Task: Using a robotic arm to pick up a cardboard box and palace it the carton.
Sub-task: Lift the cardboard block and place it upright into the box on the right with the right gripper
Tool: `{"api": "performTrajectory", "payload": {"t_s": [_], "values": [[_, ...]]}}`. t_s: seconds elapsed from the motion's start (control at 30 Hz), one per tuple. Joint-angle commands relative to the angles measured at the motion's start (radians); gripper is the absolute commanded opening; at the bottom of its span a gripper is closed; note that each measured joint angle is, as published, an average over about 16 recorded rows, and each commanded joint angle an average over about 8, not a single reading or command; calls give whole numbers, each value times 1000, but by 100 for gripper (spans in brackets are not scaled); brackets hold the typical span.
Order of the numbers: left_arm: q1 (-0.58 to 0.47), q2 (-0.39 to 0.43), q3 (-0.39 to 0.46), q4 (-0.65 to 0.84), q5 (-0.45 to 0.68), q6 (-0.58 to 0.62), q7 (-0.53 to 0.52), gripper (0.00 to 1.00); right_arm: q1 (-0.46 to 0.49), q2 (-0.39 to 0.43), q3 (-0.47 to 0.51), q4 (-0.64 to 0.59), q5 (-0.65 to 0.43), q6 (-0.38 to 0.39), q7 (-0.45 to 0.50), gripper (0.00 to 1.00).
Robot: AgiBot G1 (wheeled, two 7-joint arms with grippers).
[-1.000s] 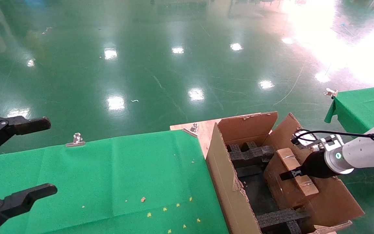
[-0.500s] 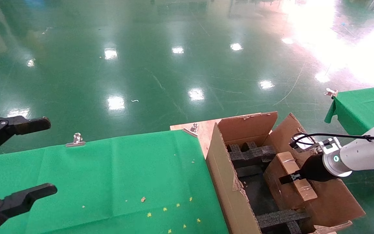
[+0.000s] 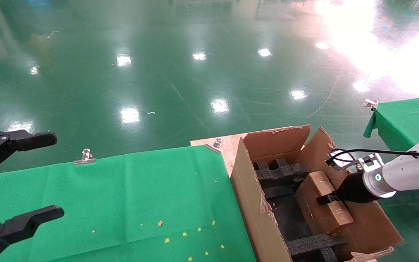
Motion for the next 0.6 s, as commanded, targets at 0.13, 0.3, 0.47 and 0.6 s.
{"api": "performTrajectory", "payload": {"t_s": [0.13, 0.3, 0.47, 0.6], "values": [[0, 0, 0, 0, 0, 0, 0, 100, 7, 5, 1, 9, -1, -4, -2, 100], [0, 0, 0, 0, 0, 0, 0, 100, 29, 17, 3, 29, -5, -5, -4, 100], [0, 0, 0, 0, 0, 0, 0, 100, 86, 50, 24, 86, 2, -1, -14, 100], [0, 0, 0, 0, 0, 0, 0, 100, 151, 109, 67, 191, 33, 13, -45, 100]]}}
